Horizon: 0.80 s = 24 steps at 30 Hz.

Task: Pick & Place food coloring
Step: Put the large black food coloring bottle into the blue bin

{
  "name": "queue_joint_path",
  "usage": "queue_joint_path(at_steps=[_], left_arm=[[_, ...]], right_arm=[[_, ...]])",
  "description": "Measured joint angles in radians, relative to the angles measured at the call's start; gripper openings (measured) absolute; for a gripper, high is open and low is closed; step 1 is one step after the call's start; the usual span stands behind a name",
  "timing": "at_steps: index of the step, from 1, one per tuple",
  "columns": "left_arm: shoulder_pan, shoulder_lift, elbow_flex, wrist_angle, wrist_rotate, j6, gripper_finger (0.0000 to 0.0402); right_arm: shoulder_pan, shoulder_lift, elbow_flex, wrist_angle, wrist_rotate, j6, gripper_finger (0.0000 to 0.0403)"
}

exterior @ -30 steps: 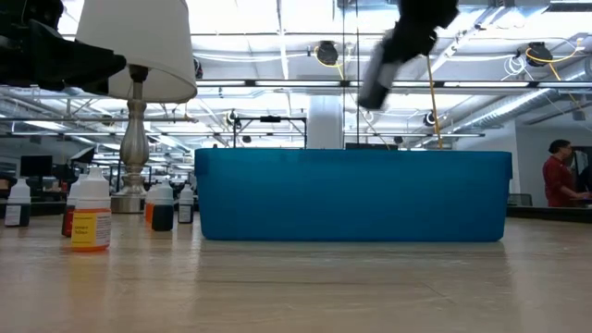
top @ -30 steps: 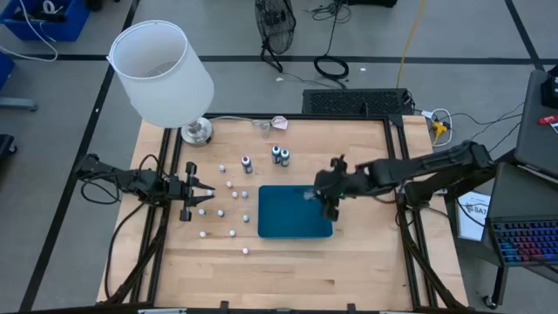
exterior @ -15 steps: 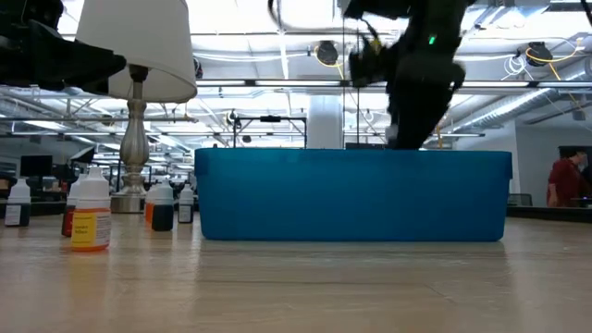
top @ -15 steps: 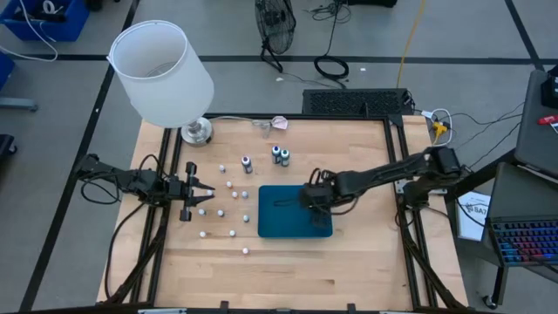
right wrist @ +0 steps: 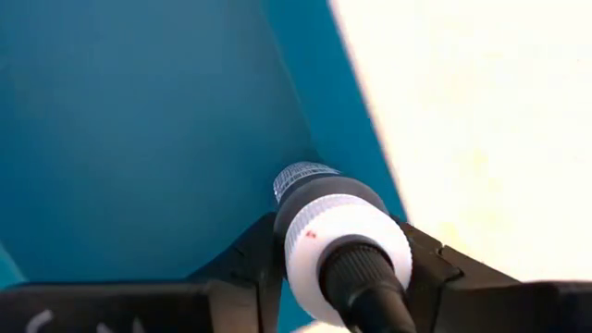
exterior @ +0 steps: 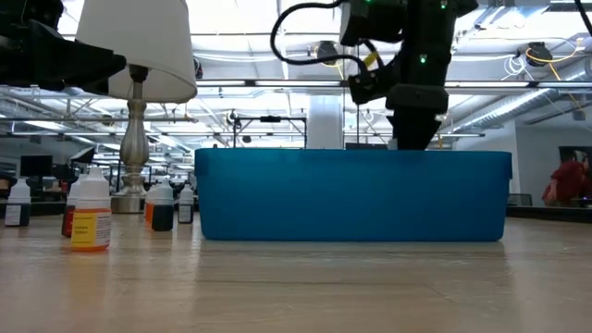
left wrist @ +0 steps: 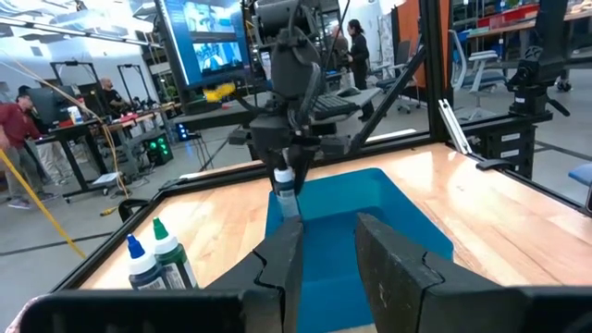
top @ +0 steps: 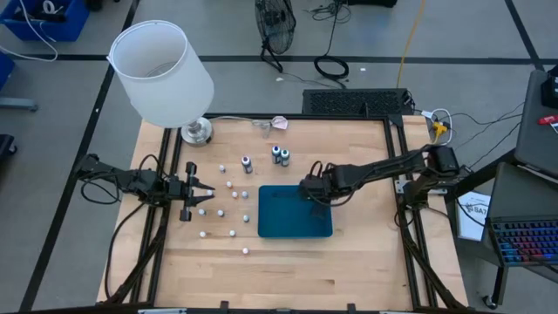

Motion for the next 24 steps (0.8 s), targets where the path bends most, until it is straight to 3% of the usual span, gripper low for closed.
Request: queue_joint_path(at_steps=[24], left_arm=[[-0.001, 0.000, 0.000, 0.000, 0.000, 0.000, 0.0106]], right_arm=[[-0.025, -0.014, -0.086, 0.094, -0.026, -0.009, 0.0150]])
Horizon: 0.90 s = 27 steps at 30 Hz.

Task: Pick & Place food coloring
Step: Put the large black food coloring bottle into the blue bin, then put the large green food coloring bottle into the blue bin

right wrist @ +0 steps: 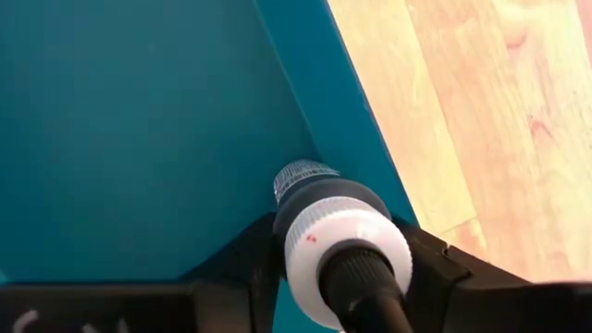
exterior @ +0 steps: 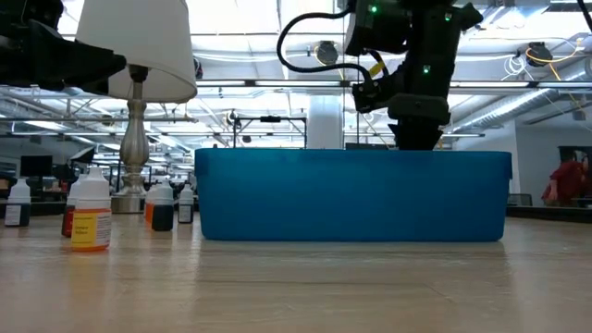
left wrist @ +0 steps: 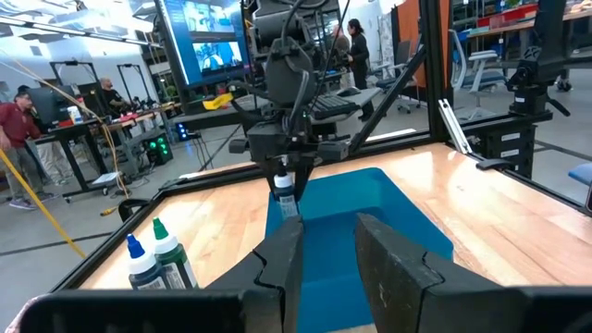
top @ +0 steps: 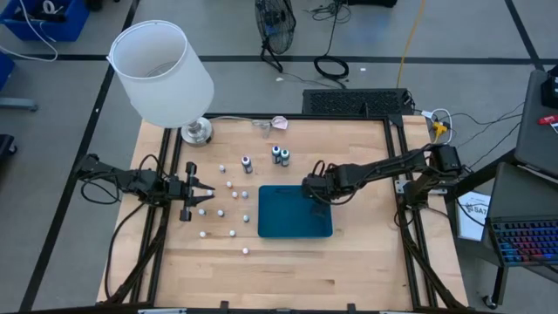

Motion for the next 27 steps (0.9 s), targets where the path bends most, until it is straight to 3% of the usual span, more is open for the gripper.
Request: queue_joint_path(at_steps=[10, 17, 27], left_arm=[[0.000, 0.000, 0.000, 0.000, 0.000, 0.000, 0.0106], [0.000, 0.000, 0.000, 0.000, 0.000, 0.000, 0.0106], [0.001, 0.000, 0.000, 0.000, 0.000, 0.000, 0.0106]], right_arm=[[0.000, -0.064, -0.005, -0.007, -0.002, 0.034, 0.0203], [-0.009, -0.154, -0.005, 0.059, 0.003, 0.017, 0.0216], [-0.075, -0.218, 0.052, 0.331, 0.002, -0.232, 0.0213]])
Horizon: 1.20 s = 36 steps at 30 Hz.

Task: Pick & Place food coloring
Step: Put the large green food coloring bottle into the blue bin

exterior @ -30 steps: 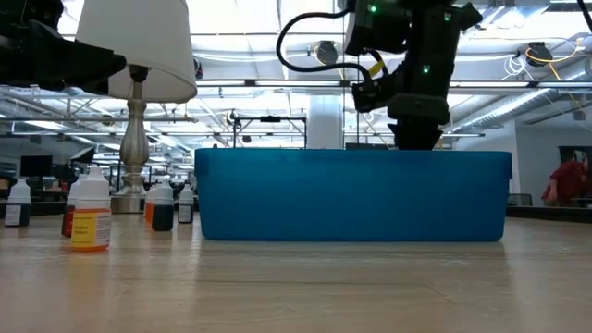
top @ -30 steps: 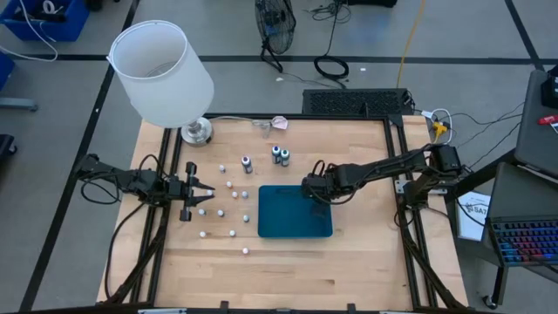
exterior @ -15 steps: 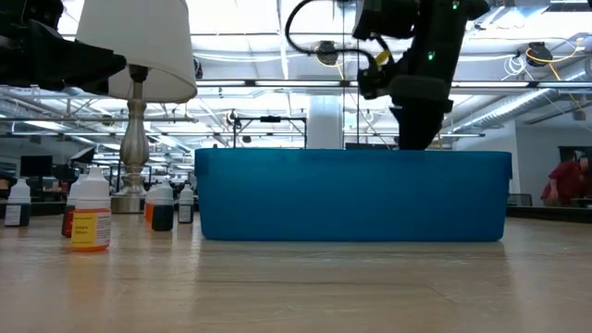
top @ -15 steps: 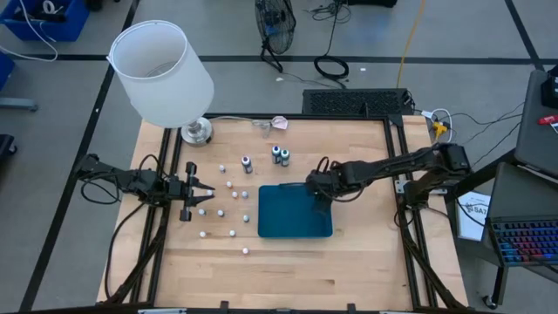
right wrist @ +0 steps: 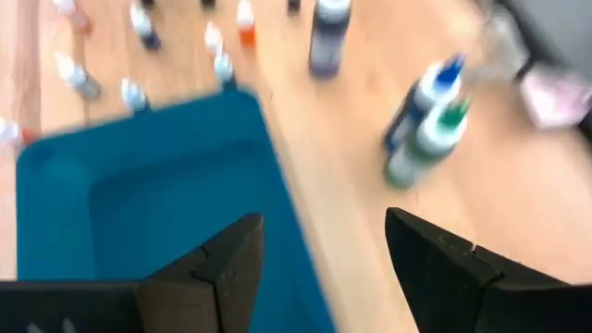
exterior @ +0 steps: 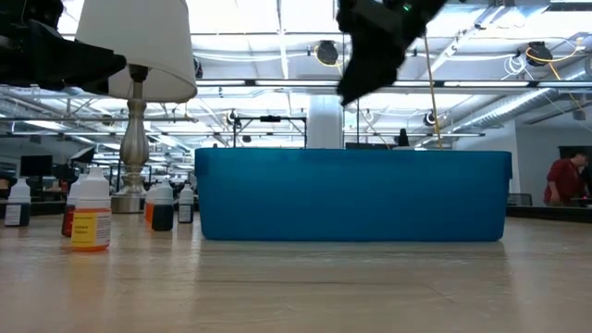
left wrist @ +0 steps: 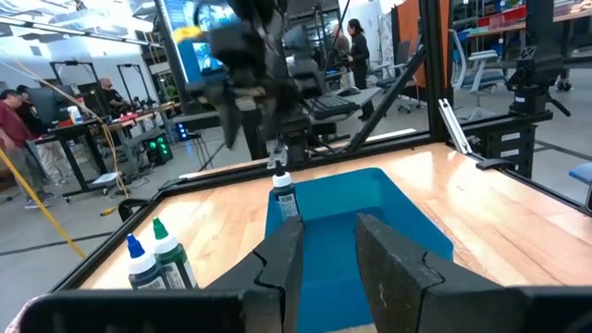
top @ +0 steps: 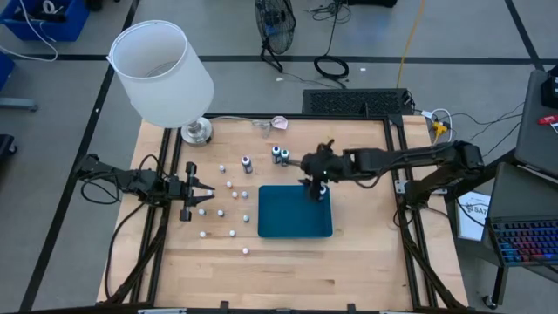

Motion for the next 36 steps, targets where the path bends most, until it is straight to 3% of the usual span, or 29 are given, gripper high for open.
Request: queue_joint_path(at_steps=[4, 11, 15, 19, 26, 36], left_arm=[[0.000, 0.000, 0.000, 0.000, 0.000, 0.000, 0.0106], [0.000, 0.000, 0.000, 0.000, 0.000, 0.000, 0.0106], [0.000, 0.000, 0.000, 0.000, 0.000, 0.000, 0.0106], [0.000, 0.000, 0.000, -0.001, 0.000, 0.000, 0.0106], [0.000, 0.000, 0.000, 0.000, 0.000, 0.000, 0.0106], [0.000, 0.000, 0.000, 0.000, 0.000, 0.000, 0.0106]], right_arm=[[-0.041, 0.063, 0.152, -0.079, 0.000, -0.047, 0.0215], [-0.141, 0.267, 0.542, -0.451, -0.004, -0.016, 0.0237], [-0.204, 0.383, 0.680, -0.565, -0.080, -0.005, 0.0238], [-0.238, 0.462, 0.693, -0.563, -0.133, -0.048, 0.0232], [-0.265, 0.555, 0.693, -0.532, -0.133, -0.189, 0.0237], [-0.272, 0.597, 0.689, -0.468, -0.135, -0.222, 0.0240]])
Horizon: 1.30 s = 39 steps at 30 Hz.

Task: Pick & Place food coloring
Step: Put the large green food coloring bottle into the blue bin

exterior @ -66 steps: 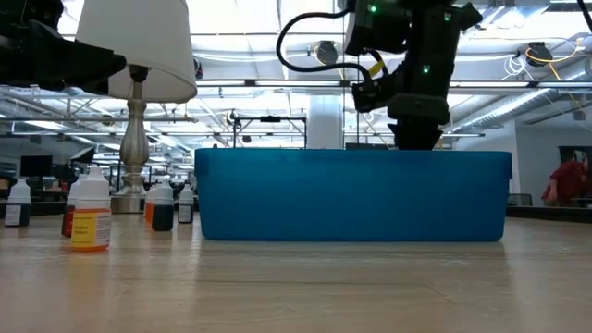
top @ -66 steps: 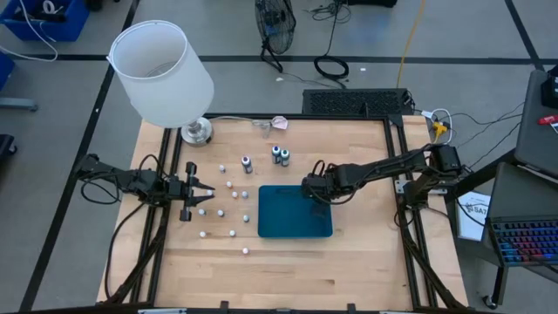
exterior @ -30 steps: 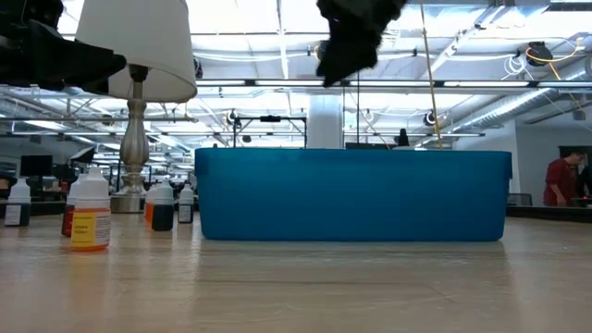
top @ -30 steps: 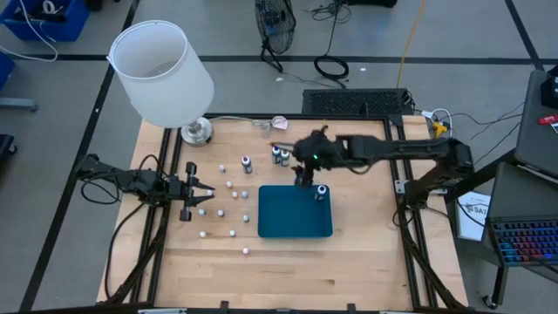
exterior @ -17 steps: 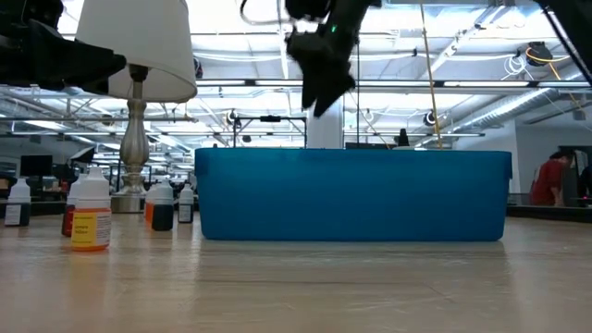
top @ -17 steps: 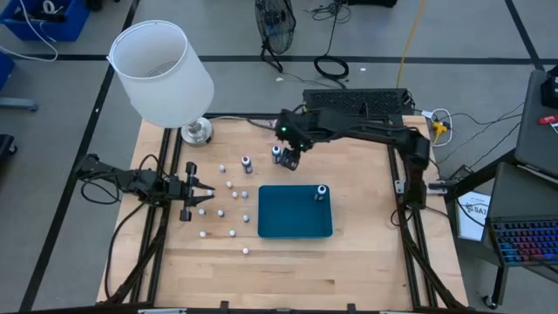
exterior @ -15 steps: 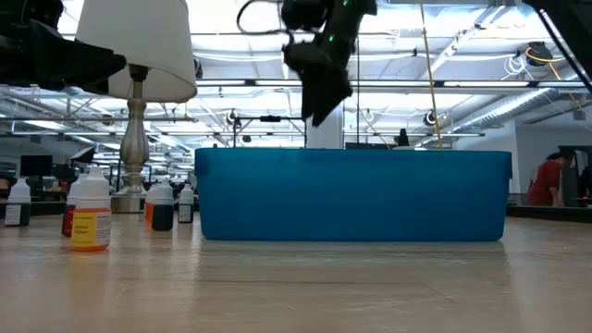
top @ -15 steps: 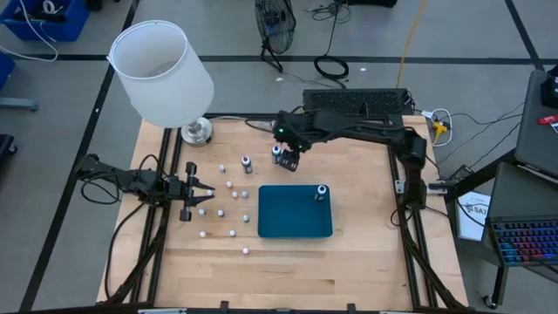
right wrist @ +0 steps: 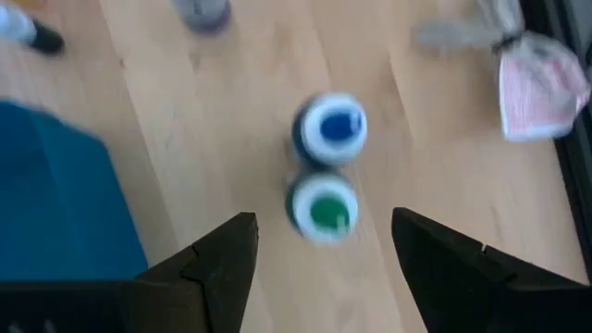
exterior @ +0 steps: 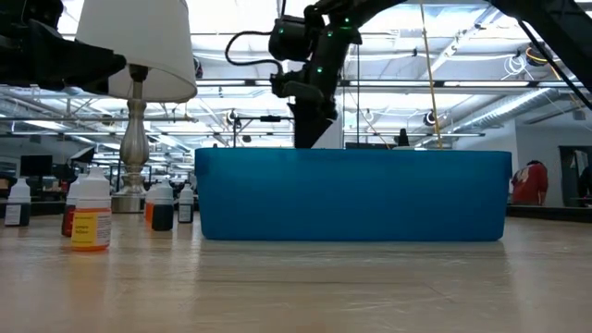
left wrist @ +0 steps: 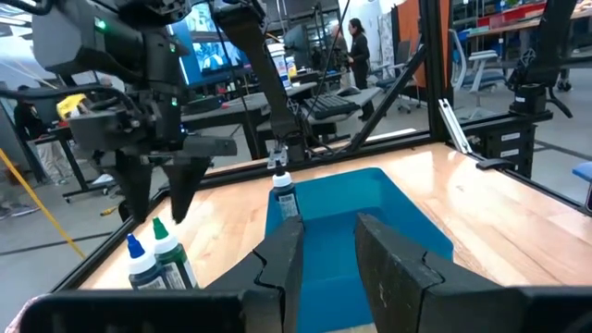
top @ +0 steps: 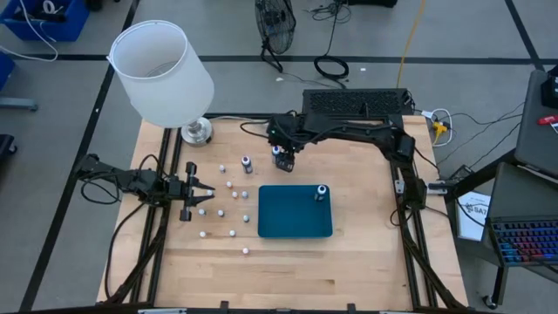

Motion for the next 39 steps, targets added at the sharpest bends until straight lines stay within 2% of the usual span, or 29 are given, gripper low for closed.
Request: queue_joint_path(at_steps=[29, 39], left_arm=[[0.000, 0.000, 0.000, 0.000, 0.000, 0.000, 0.0106], [0.000, 0.000, 0.000, 0.000, 0.000, 0.000, 0.0106]], right_arm=[[-0.031, 0.001, -0.212, 0.224, -0.001, -0.026, 0.0239], [-0.032, 0.001, -0.212, 0.277, -0.001, -0.019, 0.0199]])
